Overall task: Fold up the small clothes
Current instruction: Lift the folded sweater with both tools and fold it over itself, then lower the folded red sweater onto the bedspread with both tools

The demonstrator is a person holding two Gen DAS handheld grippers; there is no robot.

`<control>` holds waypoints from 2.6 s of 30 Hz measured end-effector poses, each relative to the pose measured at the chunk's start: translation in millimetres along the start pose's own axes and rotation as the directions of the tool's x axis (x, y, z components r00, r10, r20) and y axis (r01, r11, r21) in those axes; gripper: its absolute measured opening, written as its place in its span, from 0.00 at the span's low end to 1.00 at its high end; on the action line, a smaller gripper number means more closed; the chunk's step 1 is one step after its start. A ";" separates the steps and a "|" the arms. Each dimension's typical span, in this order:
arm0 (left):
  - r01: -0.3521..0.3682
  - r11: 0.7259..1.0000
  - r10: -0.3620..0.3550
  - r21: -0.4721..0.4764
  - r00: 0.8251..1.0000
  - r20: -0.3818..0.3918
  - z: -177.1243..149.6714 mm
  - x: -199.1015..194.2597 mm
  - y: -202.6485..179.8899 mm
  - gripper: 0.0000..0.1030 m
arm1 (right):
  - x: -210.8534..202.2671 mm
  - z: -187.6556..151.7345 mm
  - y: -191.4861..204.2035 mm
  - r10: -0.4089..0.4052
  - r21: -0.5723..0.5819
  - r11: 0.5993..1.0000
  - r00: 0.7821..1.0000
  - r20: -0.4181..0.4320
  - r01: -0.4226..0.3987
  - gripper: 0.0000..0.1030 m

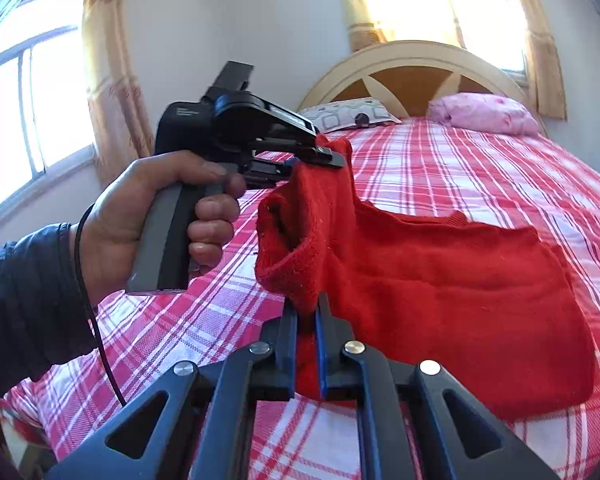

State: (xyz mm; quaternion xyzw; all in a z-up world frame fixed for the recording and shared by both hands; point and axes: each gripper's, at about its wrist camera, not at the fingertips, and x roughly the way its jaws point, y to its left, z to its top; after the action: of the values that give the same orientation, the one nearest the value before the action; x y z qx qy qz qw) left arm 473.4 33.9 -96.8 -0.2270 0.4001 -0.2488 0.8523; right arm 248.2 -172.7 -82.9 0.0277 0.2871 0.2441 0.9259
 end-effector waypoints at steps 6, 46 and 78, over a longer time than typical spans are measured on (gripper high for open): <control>0.001 0.999 0.000 0.050 1.000 -0.002 3.0 14.9 -36.1 0.13 | -21.4 0.5 -31.2 -0.013 0.088 0.996 0.999 0.032 0.010 0.06; -0.056 0.980 0.086 0.190 0.985 -0.153 -42.1 133.4 -128.8 0.13 | -81.8 -18.5 -140.9 -0.063 0.377 0.924 0.998 0.007 0.055 0.01; -0.058 0.978 0.092 0.203 0.983 -0.162 -52.6 134.2 -123.9 0.13 | -123.0 -9.8 -152.4 -0.265 0.309 0.930 0.947 0.180 0.201 0.03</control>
State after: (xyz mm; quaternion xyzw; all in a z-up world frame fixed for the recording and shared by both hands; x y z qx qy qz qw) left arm 476.1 -153.1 -130.9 -0.1040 0.4532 -0.2731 0.8421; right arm 221.3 -365.2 -56.5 0.1536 0.2170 0.0832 0.9604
